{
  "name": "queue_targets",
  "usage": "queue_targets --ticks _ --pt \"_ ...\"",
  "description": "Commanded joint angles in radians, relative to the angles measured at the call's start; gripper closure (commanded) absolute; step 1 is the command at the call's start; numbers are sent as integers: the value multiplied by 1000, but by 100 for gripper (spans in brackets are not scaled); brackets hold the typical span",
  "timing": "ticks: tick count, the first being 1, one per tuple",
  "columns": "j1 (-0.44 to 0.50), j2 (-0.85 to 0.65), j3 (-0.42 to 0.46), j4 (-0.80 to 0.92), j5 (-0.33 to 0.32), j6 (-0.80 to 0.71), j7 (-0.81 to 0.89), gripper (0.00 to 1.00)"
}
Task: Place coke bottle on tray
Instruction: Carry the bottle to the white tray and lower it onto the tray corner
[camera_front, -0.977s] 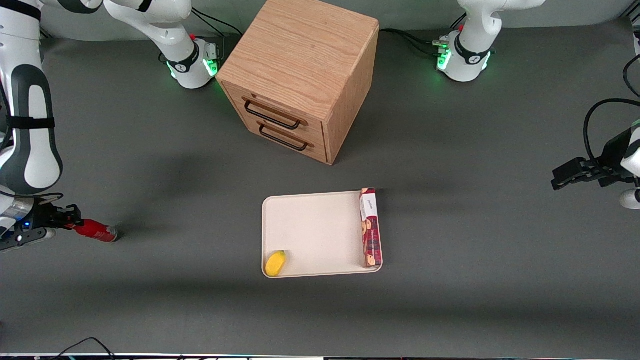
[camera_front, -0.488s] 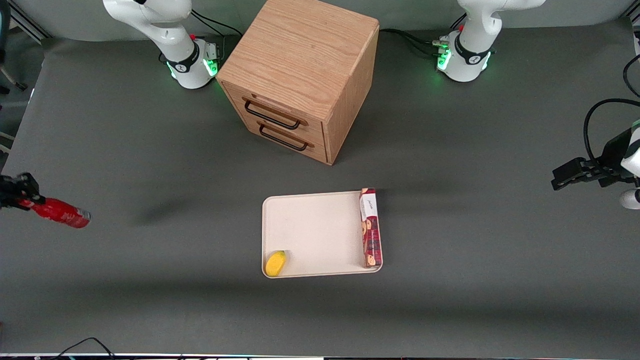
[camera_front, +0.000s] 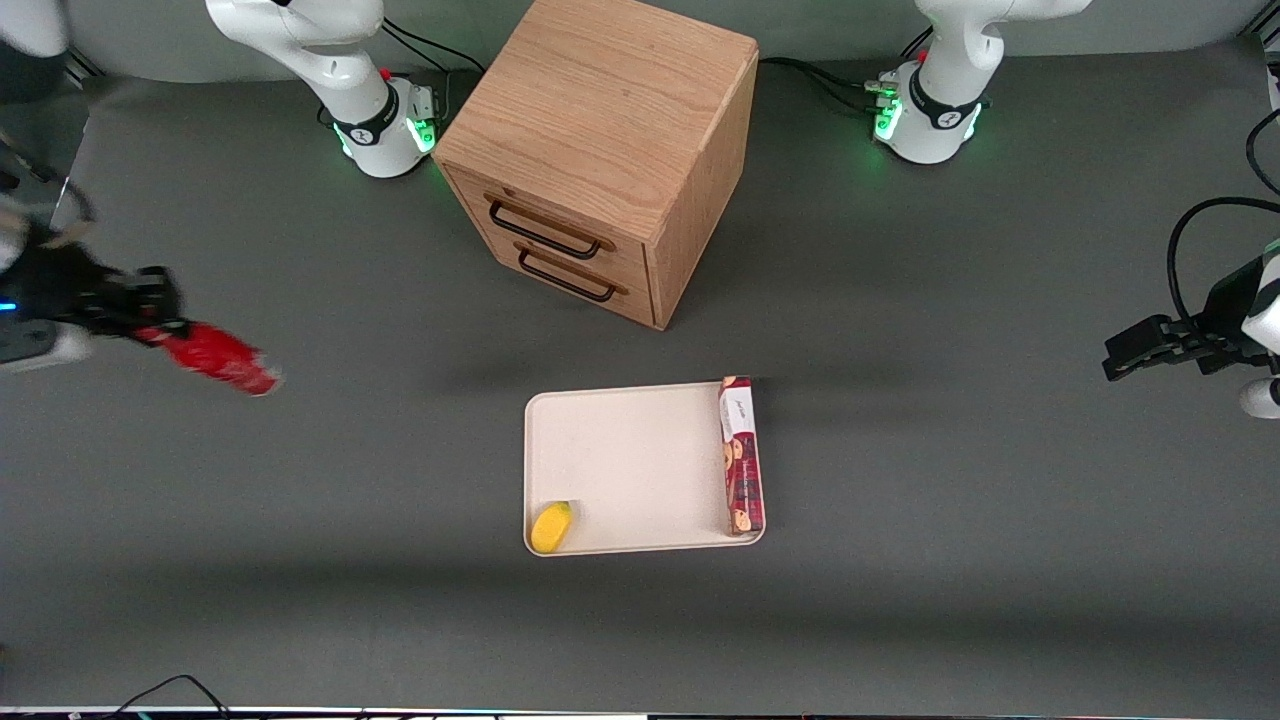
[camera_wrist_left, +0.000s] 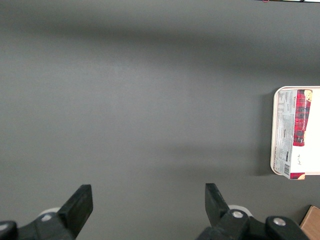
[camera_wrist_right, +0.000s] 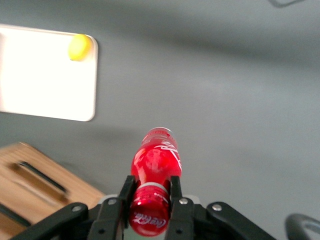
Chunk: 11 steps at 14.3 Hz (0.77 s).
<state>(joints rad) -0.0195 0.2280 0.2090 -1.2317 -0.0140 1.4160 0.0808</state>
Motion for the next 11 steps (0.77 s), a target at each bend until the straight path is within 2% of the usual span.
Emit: queue_targets --ticks 1,3,5,9,11 --pt "-5 88 186 32 -47 3 383 96" --pt "4 144 315 11 -113 88 598 96" --pt "7 180 384 -64 -155 199 736 95" --pt "21 238 405 -233 -169 437 885 94" --pt "39 302 411 -250 -263 492 976 93"
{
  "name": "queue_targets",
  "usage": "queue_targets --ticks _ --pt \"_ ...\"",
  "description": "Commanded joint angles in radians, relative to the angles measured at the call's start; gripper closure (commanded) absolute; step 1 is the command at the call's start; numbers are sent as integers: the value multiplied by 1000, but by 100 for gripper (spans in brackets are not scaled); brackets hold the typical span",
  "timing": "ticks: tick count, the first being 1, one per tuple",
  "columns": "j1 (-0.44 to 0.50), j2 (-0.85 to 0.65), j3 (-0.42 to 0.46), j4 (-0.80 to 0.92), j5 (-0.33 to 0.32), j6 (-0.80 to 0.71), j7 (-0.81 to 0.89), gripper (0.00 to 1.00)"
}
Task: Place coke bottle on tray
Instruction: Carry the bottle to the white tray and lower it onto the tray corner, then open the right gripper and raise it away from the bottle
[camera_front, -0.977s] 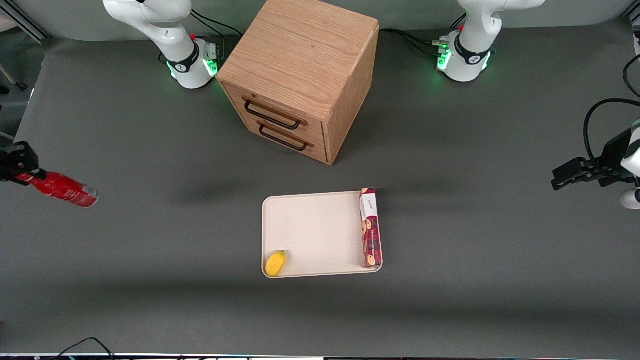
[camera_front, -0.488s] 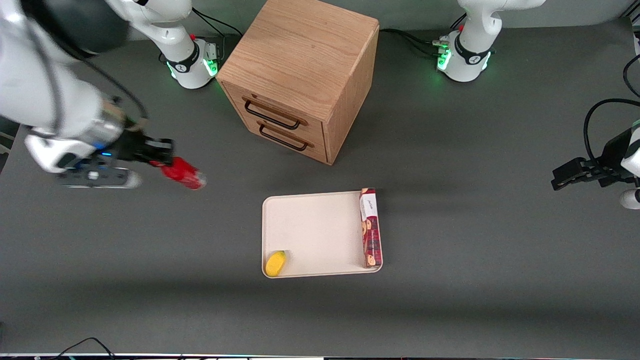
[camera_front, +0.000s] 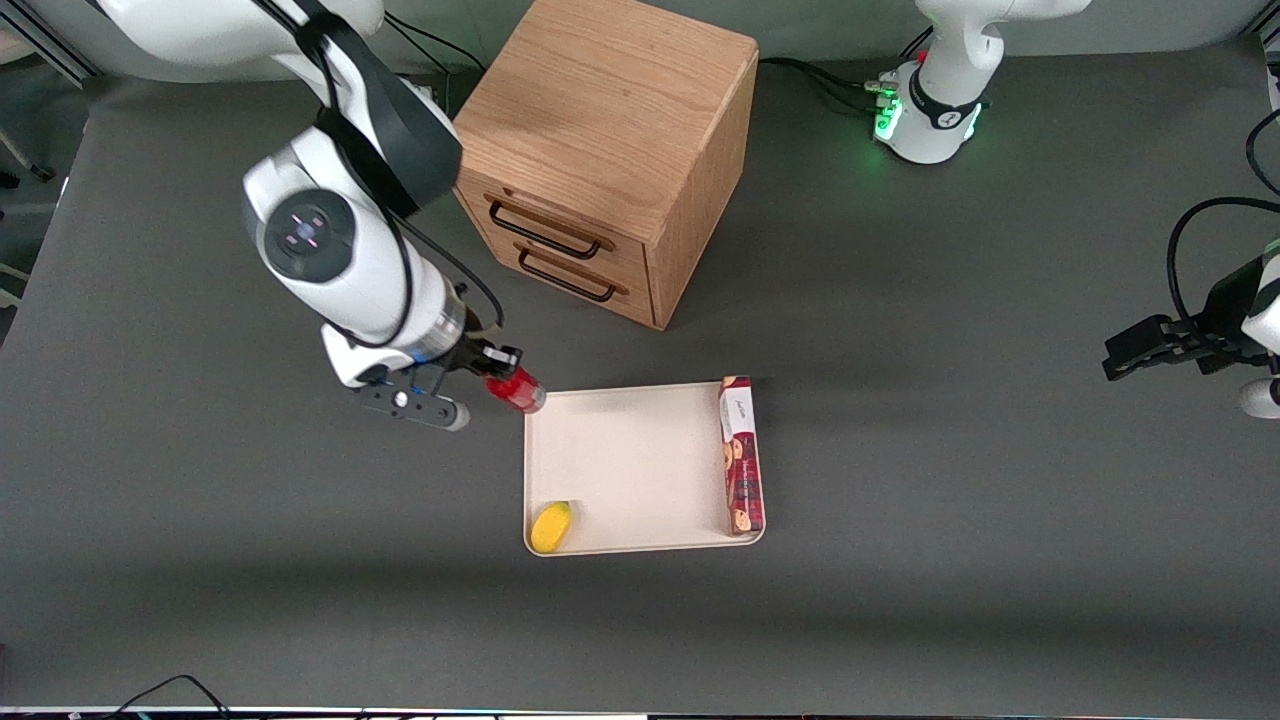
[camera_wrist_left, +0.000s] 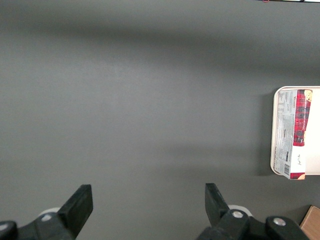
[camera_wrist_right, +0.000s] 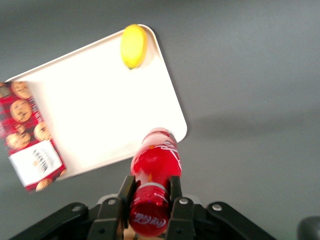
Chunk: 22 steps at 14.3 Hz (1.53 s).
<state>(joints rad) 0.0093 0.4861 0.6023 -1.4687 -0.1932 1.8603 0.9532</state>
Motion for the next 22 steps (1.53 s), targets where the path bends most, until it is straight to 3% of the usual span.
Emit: queue_targets --ticks 1,5,7,8,9,11,14,16,18,21,22 --pt "15 77 36 -18 -133 66 149 93" --pt "21 152 56 -38 -212 148 265 93" --pt "23 155 56 -47 -238 152 268 83" --pt "23 160 54 -51 -245 161 272 68" --pt "23 169 56 -50 -256 163 280 39" --pt "21 169 56 -47 -272 163 280 0" --pt "17 125 76 -24 -272 139 265 0" --pt "9 50 79 8 -272 47 230 0" --pt "-5 -33 85 65 -258 -103 80 0" --pt "-57 -135 59 181 -145 -352 -223 0" --pt "-67 -177 6 195 -103 -433 -331 0"
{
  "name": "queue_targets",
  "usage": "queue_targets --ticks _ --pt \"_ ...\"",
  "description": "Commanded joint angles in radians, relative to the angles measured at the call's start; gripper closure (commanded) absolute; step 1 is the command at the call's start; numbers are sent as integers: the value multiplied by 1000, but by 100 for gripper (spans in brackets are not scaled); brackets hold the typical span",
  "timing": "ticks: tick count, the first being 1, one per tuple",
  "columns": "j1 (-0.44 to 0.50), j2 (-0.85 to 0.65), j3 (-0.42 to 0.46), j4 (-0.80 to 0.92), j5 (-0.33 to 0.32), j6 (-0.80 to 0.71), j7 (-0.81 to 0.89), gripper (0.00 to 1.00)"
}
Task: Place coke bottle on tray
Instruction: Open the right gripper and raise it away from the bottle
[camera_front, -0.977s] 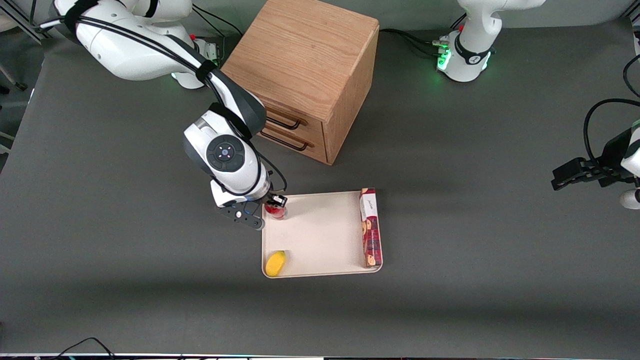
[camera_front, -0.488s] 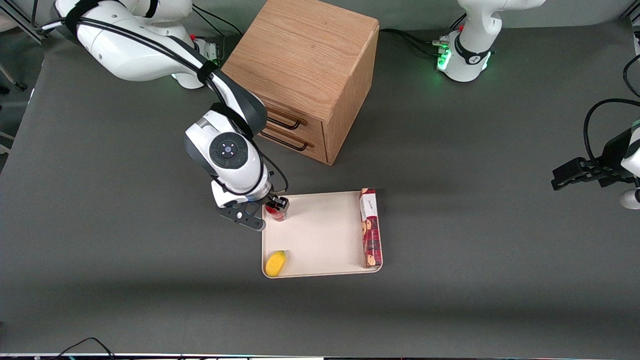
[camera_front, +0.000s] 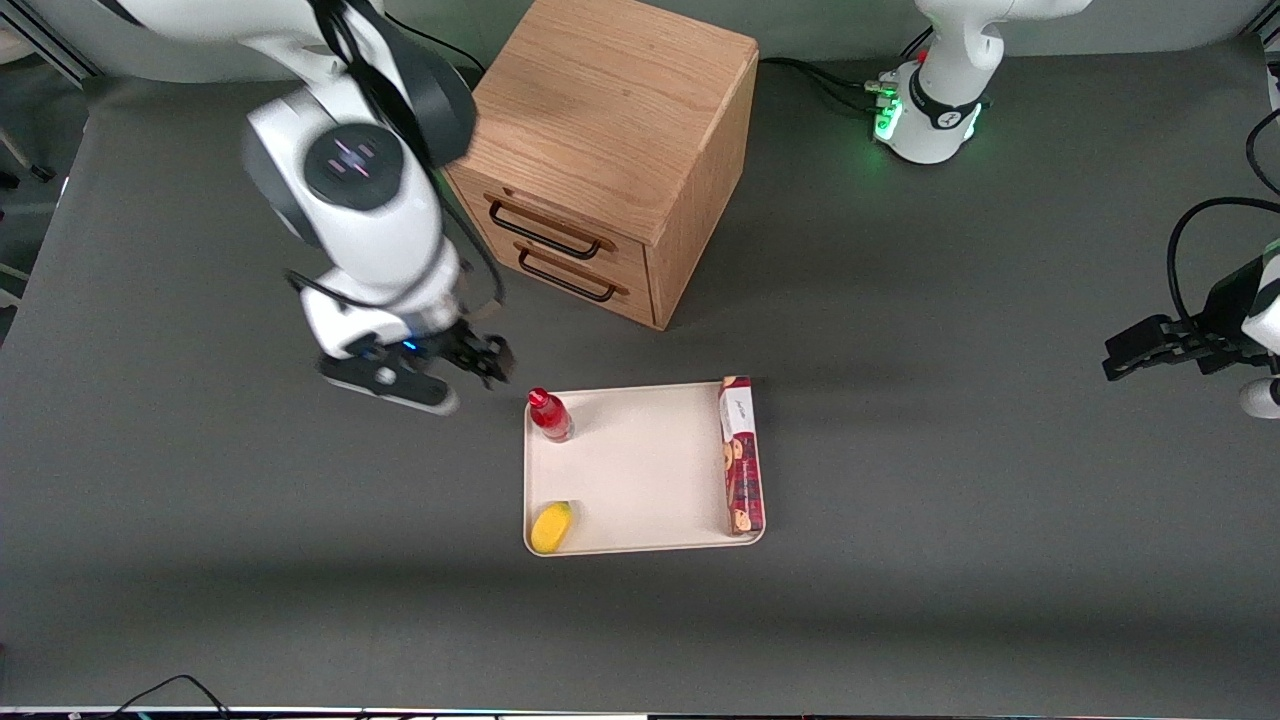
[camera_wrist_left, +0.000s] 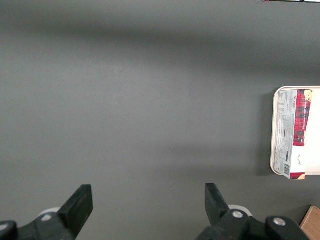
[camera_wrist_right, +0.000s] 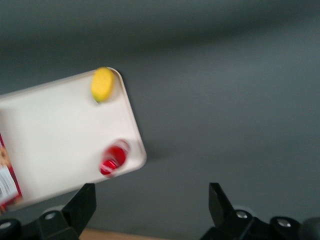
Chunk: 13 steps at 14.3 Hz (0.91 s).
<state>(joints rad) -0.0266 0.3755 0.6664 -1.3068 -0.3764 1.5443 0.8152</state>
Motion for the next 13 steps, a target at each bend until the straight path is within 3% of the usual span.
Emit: queue_targets --ticks 1,4,6,9,13 --pt "-33 -126 -135 31 130 -156 -303 0" --pt "-32 -266 -412 -90 290 -152 -610 0" --pt "-30 -335 -526 -219 333 -75 -715 0" --pt "-30 -434 -559 -408 336 63 -743 0" --pt "-21 -394 -561 -309 396 39 -703 0"
